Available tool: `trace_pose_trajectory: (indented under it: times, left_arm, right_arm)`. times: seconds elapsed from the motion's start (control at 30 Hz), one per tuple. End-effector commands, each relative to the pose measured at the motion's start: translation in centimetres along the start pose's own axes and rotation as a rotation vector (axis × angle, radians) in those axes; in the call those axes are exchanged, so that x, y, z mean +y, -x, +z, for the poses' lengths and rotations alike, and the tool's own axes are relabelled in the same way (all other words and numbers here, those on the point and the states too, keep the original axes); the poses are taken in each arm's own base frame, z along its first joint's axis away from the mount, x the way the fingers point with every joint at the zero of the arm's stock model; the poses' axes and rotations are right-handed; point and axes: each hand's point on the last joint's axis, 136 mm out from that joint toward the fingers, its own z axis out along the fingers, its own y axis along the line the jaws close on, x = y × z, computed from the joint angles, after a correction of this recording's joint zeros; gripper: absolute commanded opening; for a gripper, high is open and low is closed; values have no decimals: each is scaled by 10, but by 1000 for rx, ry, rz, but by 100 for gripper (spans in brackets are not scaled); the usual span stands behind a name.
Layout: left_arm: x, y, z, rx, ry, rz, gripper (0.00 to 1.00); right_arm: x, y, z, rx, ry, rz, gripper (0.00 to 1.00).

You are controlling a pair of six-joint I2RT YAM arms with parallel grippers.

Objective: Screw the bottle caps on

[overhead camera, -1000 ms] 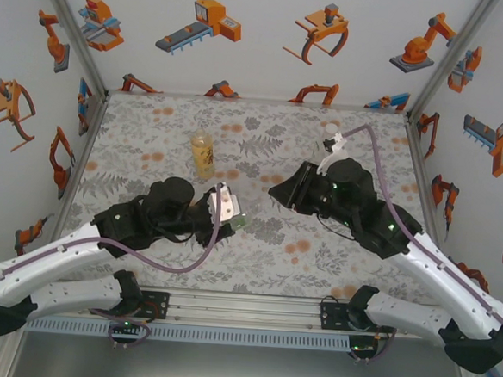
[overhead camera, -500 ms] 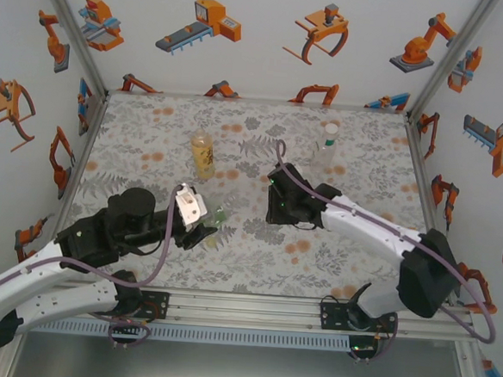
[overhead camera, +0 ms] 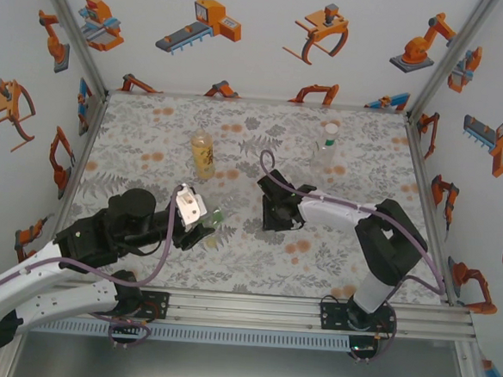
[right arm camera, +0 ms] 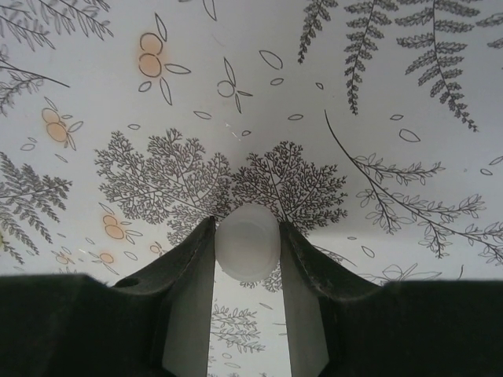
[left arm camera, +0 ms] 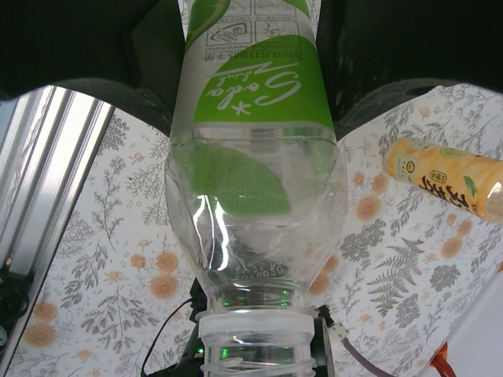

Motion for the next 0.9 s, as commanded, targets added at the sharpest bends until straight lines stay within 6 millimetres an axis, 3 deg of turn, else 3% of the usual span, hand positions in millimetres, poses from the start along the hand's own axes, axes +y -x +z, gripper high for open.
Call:
trace_pose_trajectory:
  times: [0.0, 0.3, 0.87]
  left_arm:
    - [3, 6, -6, -26, 15, -15, 0]
    - [4, 7, -10, -33, 24, -16, 0]
    - [5, 6, -14, -39, 30, -25, 0]
  right_arm:
    - [-10, -8, 9, 24, -38, 6, 8]
    - [-16, -17, 6, 133, -111, -36, 33]
    - [-13, -17, 8, 194, -158, -108, 47]
